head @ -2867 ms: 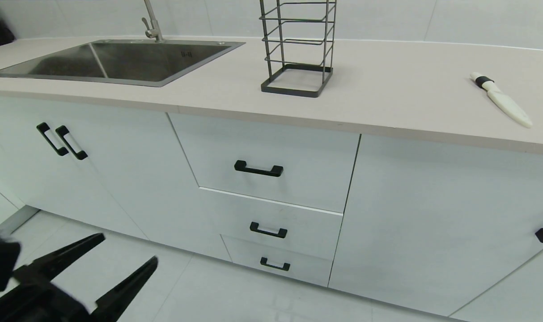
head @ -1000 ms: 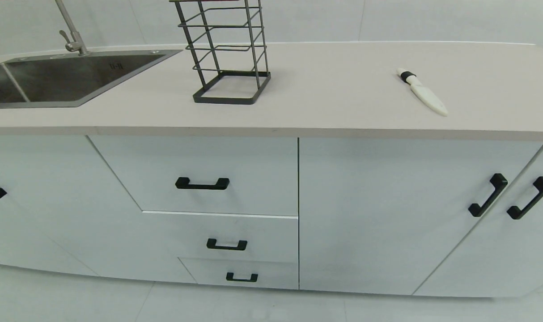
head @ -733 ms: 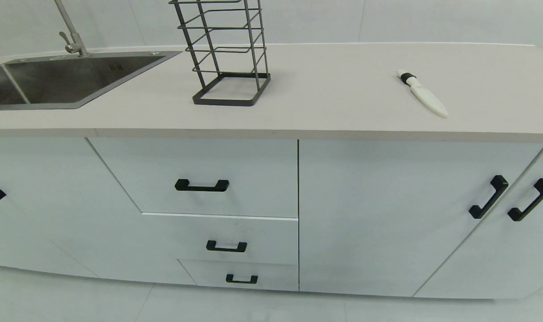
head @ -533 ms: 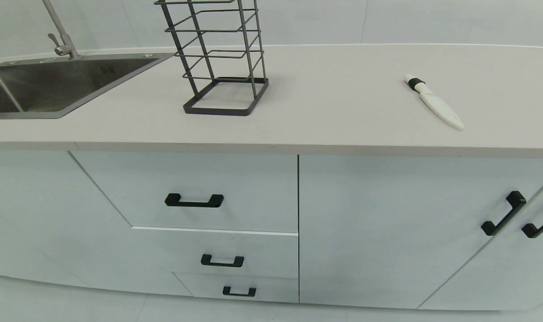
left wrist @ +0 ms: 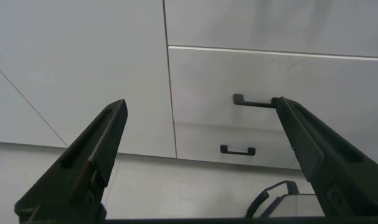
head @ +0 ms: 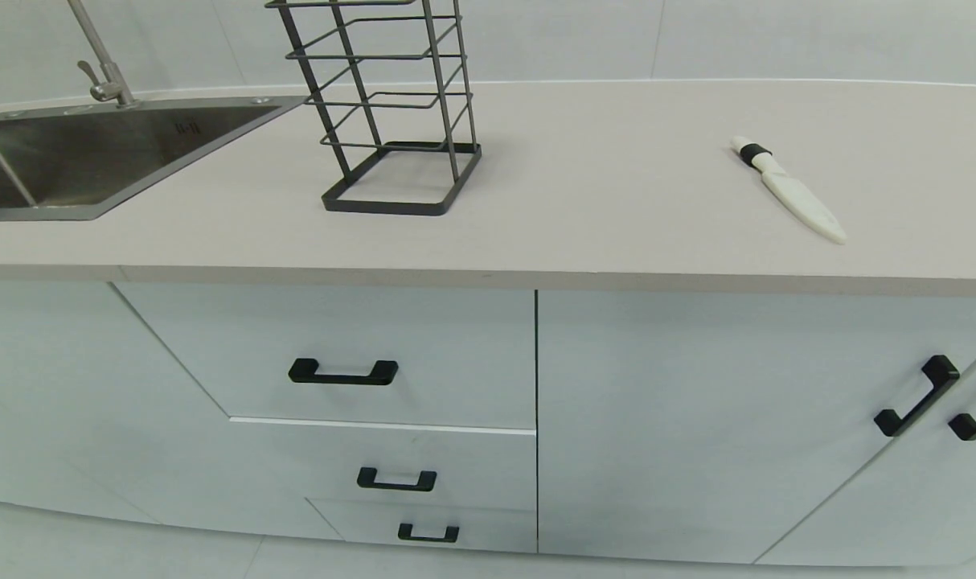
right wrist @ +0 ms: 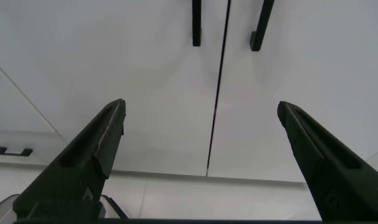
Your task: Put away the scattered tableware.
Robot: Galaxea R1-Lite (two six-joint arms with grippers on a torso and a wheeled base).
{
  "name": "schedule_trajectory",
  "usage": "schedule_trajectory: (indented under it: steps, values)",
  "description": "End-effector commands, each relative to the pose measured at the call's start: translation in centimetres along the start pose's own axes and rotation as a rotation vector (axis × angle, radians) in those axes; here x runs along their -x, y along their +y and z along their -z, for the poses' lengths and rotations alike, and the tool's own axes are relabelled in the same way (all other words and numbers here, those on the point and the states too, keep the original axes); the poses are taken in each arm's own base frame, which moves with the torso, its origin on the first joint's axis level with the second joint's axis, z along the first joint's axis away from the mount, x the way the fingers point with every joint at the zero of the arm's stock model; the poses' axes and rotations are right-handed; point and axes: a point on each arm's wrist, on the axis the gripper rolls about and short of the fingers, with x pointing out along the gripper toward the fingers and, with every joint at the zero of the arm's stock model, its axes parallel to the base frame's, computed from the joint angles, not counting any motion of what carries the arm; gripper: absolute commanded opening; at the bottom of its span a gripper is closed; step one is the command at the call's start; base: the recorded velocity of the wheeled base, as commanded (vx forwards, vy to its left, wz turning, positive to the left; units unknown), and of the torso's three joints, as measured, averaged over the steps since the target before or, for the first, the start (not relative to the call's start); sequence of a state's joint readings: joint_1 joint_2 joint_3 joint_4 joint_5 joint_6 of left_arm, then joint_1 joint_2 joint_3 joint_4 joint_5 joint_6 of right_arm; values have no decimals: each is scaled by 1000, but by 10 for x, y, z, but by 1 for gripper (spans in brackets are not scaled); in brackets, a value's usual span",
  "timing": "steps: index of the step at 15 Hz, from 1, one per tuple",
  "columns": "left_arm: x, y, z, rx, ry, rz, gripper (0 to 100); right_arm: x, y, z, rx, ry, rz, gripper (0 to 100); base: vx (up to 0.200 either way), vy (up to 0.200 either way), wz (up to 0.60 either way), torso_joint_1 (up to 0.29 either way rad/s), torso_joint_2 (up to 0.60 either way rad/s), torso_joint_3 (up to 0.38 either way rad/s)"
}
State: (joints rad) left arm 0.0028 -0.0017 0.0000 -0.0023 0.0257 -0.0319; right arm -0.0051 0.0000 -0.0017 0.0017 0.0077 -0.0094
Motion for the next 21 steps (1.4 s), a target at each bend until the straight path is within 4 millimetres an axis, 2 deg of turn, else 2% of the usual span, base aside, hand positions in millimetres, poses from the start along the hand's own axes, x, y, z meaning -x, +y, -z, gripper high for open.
schedule_trajectory:
  steps: [1,6,12,15,21]
  values:
    - [0,0,0,0,1,-1,100,0,0,0,0,0,-1,100,0,0,0,0,0,0]
    - [0,0,0,-10,1,-2,100,0,0,0,-2,2,-1,100,0,0,0,144,-115,-72]
    - [0,0,0,-34,2,-2,100,0,0,0,-2,0,-1,100,0,0,0,244,-553,-225]
    - [0,0,0,-34,2,-2,100,0,0,0,-2,0,-1,100,0,0,0,106,-479,-222]
    - [0,0,0,-27,2,-1,100,0,0,0,-2,0,-1,100,0,0,0,338,-493,-237]
